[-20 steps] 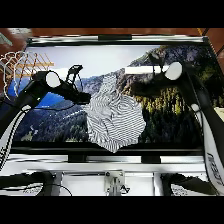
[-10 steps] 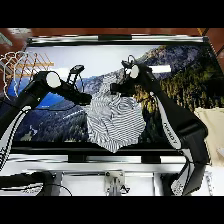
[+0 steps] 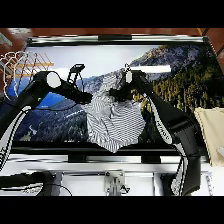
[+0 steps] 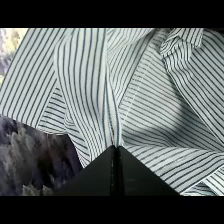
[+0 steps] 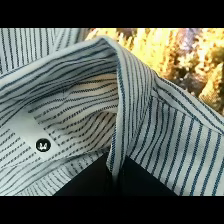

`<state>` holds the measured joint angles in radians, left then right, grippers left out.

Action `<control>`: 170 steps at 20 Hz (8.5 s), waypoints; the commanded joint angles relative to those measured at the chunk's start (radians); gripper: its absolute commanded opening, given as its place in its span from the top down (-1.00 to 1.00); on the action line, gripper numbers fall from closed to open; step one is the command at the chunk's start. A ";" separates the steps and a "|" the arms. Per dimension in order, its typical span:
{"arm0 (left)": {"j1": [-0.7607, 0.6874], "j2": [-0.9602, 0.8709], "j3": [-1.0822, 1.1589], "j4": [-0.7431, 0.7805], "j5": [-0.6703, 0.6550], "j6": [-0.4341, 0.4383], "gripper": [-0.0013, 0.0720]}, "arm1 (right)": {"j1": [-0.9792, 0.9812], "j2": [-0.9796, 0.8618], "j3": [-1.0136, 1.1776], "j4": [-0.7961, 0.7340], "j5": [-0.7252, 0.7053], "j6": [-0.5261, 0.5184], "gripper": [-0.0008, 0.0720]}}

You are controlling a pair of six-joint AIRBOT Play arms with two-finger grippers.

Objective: Fold the shirts.

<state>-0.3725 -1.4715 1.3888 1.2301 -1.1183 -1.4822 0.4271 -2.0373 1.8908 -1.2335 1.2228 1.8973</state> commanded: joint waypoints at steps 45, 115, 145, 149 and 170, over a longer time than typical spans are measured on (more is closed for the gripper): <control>0.148 0.241 -0.343 0.032 -0.034 0.114 0.82 | 0.160 0.405 -0.095 0.023 0.373 -0.513 0.77; 0.106 0.393 0.281 -0.126 0.012 0.222 0.82 | 0.161 0.708 0.049 -0.216 0.103 -0.473 0.77; 0.132 0.400 -0.159 0.123 -0.042 -0.019 -0.45 | 0.161 0.495 -0.101 -0.100 0.187 -0.283 0.77; 0.277 0.400 0.003 0.407 -0.039 -0.018 -0.52 | 0.162 0.495 -0.101 -0.096 0.191 -0.282 0.77; 0.987 -0.317 0.275 -0.003 0.039 0.330 -0.78 | 0.162 0.494 -0.101 -0.057 0.189 -0.229 0.77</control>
<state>0.6140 -1.7008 1.6012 1.2728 -1.0836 -1.2259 0.5896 -1.5425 1.7901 -1.2911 1.4128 1.6466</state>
